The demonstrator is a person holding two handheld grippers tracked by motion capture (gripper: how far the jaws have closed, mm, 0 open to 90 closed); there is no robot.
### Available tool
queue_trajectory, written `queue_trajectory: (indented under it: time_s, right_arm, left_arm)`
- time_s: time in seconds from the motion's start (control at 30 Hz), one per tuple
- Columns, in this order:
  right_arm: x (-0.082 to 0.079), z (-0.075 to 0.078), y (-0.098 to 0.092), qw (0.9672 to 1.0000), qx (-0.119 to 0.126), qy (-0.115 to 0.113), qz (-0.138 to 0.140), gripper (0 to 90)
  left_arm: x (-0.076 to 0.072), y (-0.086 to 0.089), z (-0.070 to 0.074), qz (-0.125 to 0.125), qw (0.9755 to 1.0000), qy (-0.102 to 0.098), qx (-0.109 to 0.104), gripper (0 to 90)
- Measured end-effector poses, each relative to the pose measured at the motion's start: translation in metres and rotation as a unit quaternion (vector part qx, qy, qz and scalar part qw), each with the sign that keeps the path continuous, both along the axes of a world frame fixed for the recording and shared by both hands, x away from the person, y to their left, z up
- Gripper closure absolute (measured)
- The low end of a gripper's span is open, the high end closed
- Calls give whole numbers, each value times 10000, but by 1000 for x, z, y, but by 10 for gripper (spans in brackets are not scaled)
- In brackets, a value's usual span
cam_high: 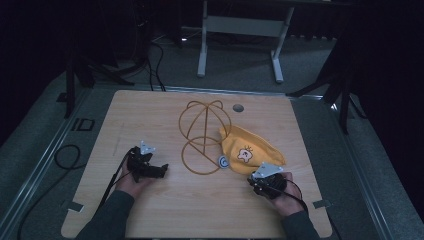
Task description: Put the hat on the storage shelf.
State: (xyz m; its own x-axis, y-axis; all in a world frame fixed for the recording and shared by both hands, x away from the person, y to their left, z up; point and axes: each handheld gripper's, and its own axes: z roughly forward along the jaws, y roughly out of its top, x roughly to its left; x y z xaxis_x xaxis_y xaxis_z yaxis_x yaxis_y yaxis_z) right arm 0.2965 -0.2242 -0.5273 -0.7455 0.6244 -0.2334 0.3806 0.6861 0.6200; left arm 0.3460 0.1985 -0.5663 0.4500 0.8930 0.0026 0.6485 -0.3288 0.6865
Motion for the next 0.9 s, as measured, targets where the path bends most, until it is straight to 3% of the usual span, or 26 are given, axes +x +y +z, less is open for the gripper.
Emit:
queue_trajectory:
  time_s: [0.3, 0.47, 0.53, 0.7, 0.9]
  right_arm:
    - [11, -14, -4, 9993, -242, 262, -104, 609]
    - [21, -14, -6, 9988, -72, 453, -156, 616]
    - [25, -14, -9, 9985, -10, 527, -175, 664]
    - [29, -12, -6, 9986, -228, 442, -171, 791]
    - [35, -8, -2, 9988, -290, 360, -171, 821]
  left_arm:
    - [0, 0, 0, 0, 10000, 0, 0, 1]
    - [0, 0, 0, -2, 10000, -1, 1, 1]
    - [0, 0, 0, -2, 10000, -1, 1, 1]
    - [0, 0, 0, 0, 10000, -1, -1, 1]
    - [0, 0, 0, -1, 10000, 1, 2, 1]
